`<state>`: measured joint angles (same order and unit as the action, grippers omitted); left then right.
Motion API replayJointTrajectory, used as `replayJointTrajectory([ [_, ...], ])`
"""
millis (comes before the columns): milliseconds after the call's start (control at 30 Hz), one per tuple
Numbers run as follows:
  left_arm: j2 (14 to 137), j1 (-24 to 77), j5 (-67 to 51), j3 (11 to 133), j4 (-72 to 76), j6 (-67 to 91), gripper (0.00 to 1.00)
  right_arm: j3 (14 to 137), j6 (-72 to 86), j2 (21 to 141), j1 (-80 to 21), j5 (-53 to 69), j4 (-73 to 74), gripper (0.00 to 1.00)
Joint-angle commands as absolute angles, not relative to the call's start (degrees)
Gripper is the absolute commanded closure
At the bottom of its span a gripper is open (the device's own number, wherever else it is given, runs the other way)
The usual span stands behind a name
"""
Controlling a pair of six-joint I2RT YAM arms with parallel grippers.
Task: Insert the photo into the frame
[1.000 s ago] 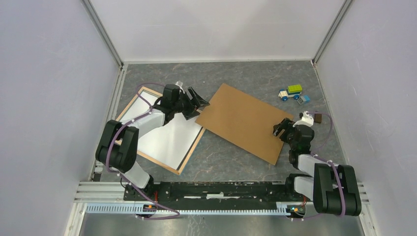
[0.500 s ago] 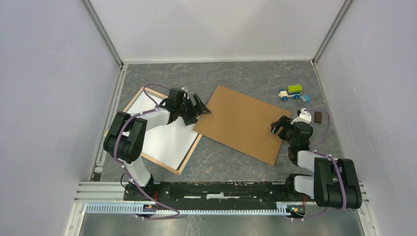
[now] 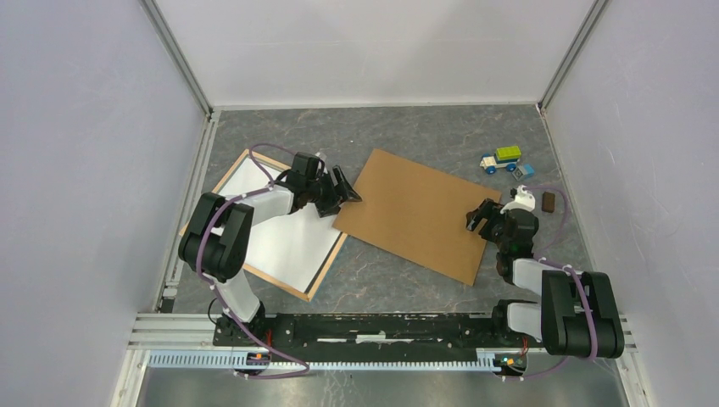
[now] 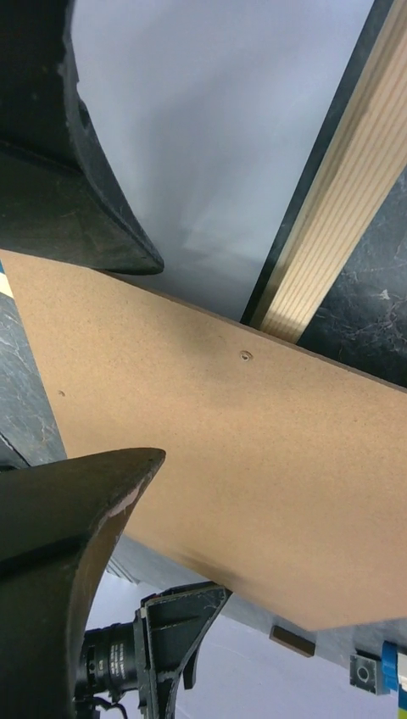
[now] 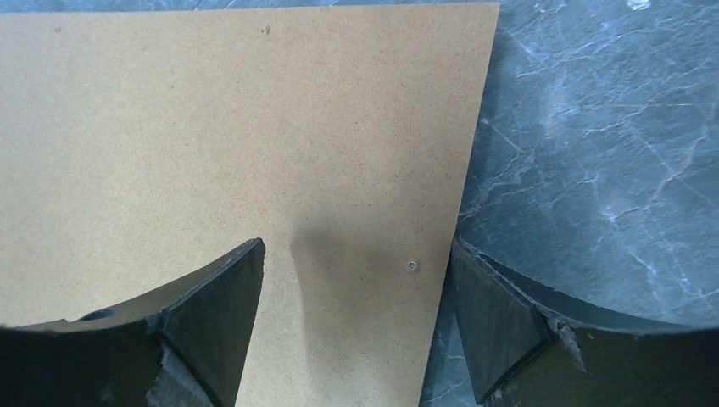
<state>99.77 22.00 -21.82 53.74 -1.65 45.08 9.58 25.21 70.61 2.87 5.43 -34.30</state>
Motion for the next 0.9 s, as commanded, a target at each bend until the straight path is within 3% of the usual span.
replayJointTrajectory([
  [0, 98.65, 22.86, -29.86, 54.58, 3.66, 47.86, 0.27, 12.13, 25.08, 70.76, 1.93, 9.29, -36.10, 0.17],
  [433, 90.72, 22.94, -36.87, 56.56, 2.08, 52.23, 0.60, 13.11, 23.03, 70.99, 1.93, 9.79, -34.67, 0.16],
  [867, 88.16, 22.92, -37.83, 58.21, 0.29, 51.77, 0.77, 12.91, 23.18, 70.58, 1.96, 11.01, -35.41, 0.16],
])
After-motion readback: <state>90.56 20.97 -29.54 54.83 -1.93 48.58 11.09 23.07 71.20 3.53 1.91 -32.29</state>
